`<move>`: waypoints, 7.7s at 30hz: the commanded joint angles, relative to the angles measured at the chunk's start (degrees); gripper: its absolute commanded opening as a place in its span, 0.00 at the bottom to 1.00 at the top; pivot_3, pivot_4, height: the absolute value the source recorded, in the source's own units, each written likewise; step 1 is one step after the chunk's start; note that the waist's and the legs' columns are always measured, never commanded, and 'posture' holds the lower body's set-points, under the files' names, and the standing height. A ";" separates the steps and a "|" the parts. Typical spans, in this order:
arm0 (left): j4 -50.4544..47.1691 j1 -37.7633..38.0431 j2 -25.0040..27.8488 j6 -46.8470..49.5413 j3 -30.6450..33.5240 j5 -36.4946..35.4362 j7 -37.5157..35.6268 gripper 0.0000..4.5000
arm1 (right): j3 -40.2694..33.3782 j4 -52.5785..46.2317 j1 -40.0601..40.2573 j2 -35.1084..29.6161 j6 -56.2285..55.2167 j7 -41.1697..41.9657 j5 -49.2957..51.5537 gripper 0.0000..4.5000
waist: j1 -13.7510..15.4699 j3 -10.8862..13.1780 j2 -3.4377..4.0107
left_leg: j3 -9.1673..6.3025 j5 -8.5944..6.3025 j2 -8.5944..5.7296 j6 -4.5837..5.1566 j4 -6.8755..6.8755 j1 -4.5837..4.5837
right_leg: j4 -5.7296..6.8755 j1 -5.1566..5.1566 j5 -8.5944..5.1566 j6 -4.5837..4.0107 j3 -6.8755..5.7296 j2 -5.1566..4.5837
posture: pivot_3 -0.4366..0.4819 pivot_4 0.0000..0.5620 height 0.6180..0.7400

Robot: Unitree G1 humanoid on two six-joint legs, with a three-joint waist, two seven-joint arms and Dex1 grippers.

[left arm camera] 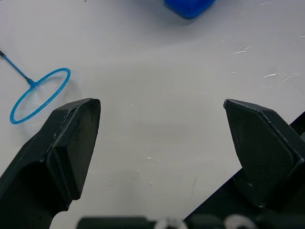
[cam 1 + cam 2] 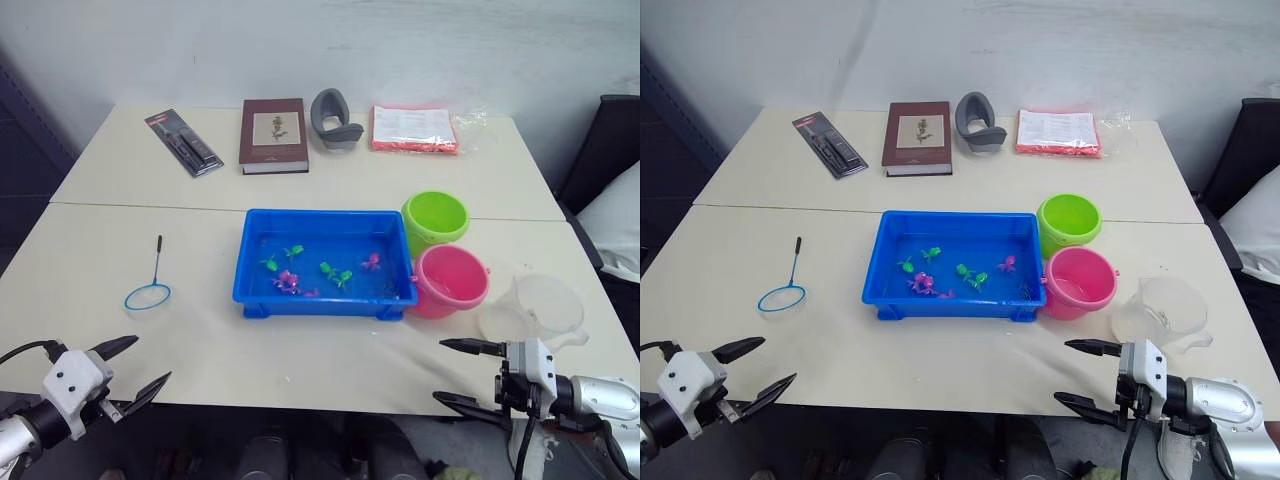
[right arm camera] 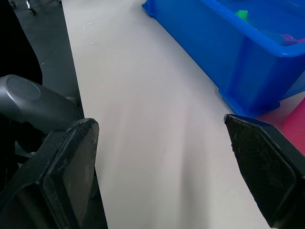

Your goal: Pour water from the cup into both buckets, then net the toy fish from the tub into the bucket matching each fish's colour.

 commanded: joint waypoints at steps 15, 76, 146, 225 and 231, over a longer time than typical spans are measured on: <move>-20.32 -21.68 -0.33 25.11 -19.20 -17.79 1.51 0.99 | -17.06 -22.97 21.89 11.64 18.33 -24.15 17.66 1.00 | 0.08 0.06 0.15 | 0.05 0.05 0.01 -0.26 0.04 -0.02 | 0.11 0.09 0.06 0.11 0.02 -0.06 | 0.48 0.27 1.00; -19.42 -37.79 0.52 30.08 -26.15 -17.80 0.31 1.00 | -25.66 19.71 -13.80 16.25 8.25 -48.91 2.60 0.80 | -1.54 -0.07 0.54 | 0.16 0.40 0.01 -0.29 0.01 0.02 | 0.39 0.01 0.05 0.11 0.11 0.10 | 0.48 0.27 1.00; -13.03 -41.07 -8.28 23.77 -31.74 -12.30 2.92 1.00 | -9.82 1.81 -22.40 -2.57 -7.72 -57.78 -37.65 0.01 | -1.45 0.05 0.80 | 0.18 0.66 -0.01 -0.66 0.02 -0.11 | 0.21 -0.02 0.15 0.29 0.11 0.20 | 0.48 0.27 1.00; -4.74 -44.49 -3.24 23.22 -16.14 -16.04 5.47 1.00 | -4.24 9.22 -50.86 -1.78 35.82 -56.16 -20.85 0.01 | -1.59 0.05 0.79 | 0.25 0.73 0.00 -0.59 0.06 -0.15 | 0.33 -0.15 0.13 0.25 0.16 0.15 | 0.48 0.27 1.00; -4.53 -45.86 -3.29 23.23 -18.21 -14.82 4.57 1.00 | 6.21 19.09 -58.33 -1.48 29.28 -58.93 -31.19 0.01 | -1.62 0.05 0.79 | 0.29 0.73 -0.02 -0.56 0.07 -0.38 | 0.36 -0.34 0.15 0.27 0.13 0.13 | 0.48 0.27 1.00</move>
